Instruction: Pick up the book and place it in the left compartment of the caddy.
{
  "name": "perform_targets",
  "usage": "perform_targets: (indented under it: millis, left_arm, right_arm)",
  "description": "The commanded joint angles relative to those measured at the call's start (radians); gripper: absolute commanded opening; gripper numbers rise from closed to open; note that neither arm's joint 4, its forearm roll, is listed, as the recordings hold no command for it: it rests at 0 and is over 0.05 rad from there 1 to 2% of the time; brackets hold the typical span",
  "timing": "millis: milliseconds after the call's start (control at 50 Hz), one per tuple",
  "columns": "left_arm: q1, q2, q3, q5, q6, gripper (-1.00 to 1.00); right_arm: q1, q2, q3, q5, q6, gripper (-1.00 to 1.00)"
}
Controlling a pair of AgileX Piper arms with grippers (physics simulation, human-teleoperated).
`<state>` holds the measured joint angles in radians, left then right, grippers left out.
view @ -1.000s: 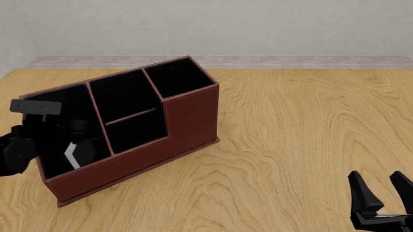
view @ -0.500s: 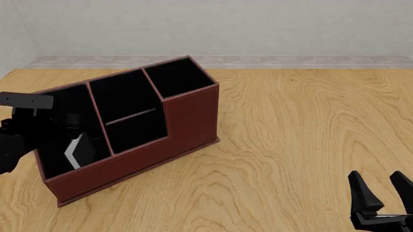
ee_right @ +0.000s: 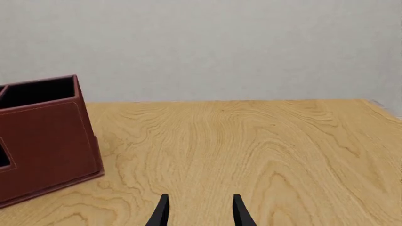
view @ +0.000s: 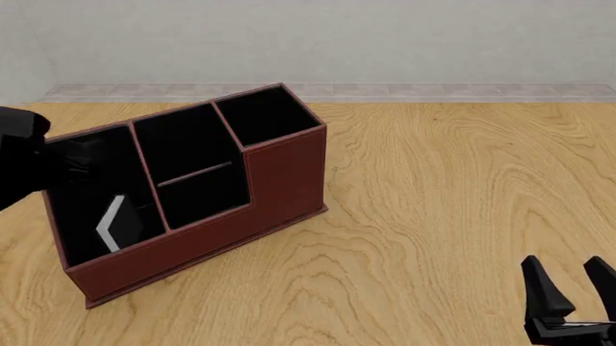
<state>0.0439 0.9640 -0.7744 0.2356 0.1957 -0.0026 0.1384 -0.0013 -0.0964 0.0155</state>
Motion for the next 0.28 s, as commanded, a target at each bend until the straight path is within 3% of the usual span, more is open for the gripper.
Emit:
perform_targets:
  millis: [20,280]
  left_arm:
    - [-0.060,-0.166,-0.096,0.162,0.021,1.00]
    - [-0.128,-0.343,-0.192,0.329,0.053,1.00]
  right_arm:
    - [-0.002,-0.016,0.000,0.013,0.006,1.00]
    - [-0.015,-0.070,-0.002,0.052,0.010,1.00]
